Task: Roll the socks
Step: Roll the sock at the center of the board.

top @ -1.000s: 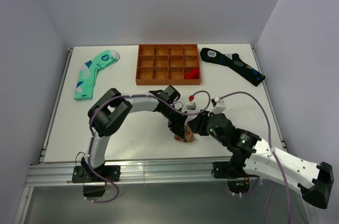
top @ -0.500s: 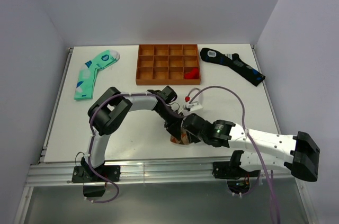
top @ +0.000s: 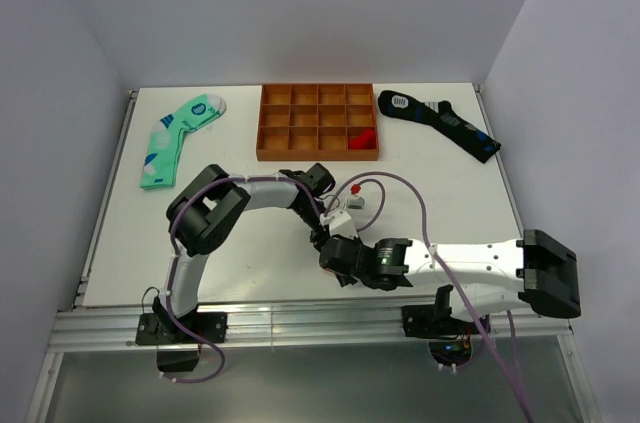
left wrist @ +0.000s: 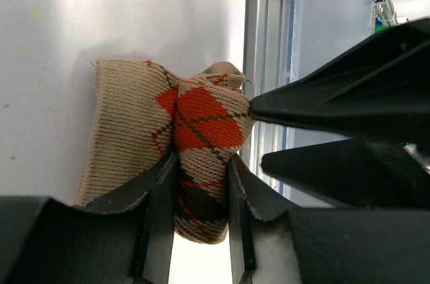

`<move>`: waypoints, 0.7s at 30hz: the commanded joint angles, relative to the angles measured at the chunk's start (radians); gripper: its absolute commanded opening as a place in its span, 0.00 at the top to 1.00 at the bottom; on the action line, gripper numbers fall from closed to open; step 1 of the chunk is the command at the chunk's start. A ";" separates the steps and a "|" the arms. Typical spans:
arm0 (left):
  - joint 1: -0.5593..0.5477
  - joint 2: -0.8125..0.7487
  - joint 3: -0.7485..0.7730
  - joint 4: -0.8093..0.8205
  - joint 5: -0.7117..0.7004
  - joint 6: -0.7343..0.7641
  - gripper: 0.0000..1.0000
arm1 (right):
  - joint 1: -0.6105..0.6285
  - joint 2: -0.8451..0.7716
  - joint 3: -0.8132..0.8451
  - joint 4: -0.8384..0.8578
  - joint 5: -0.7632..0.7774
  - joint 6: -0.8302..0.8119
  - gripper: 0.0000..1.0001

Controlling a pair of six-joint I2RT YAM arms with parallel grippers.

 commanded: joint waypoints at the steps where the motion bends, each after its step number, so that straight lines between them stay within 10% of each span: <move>1: -0.014 0.052 -0.022 -0.093 -0.135 0.050 1.00 | 0.039 0.066 0.065 0.026 0.065 -0.035 0.52; 21: 0.007 0.072 -0.001 -0.132 -0.126 0.056 1.00 | 0.136 0.301 0.212 -0.095 0.230 -0.077 0.47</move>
